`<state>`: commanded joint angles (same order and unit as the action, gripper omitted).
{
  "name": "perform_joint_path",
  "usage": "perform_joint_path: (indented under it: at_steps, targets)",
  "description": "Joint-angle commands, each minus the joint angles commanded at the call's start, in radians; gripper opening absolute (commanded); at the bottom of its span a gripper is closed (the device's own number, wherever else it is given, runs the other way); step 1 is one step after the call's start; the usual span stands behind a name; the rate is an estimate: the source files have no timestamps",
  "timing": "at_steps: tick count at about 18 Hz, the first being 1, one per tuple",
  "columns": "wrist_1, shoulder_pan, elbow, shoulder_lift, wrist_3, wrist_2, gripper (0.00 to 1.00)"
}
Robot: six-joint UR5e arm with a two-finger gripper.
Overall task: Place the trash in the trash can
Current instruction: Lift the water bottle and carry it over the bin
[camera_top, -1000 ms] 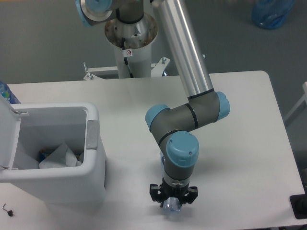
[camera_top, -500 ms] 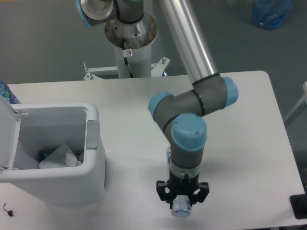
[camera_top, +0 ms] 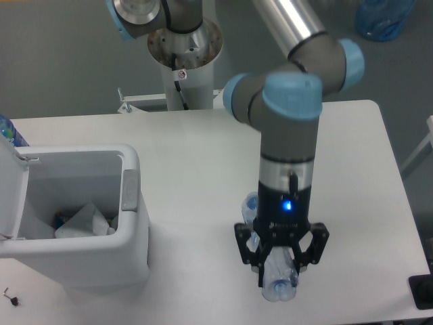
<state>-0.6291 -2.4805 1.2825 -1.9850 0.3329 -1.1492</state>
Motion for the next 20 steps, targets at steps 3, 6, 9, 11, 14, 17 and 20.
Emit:
perform_joint_path:
  at_steps: [3,6,9,11,14,17,20]
  targets:
    - [0.006,0.038,-0.014,0.037,-0.002,0.014,0.55]
    - [0.006,0.086,-0.015,0.078,-0.005,0.016,0.55]
    - [0.005,0.117,-0.003,0.130,-0.018,0.016,0.55]
    - [0.005,0.129,0.001,0.158,-0.028,0.014,0.55]
    - [0.005,0.159,0.003,0.187,-0.034,0.014,0.55]
    - [0.003,0.190,0.008,0.196,-0.051,0.014,0.55]
    - [0.003,0.242,0.026,0.192,-0.051,0.014,0.55]
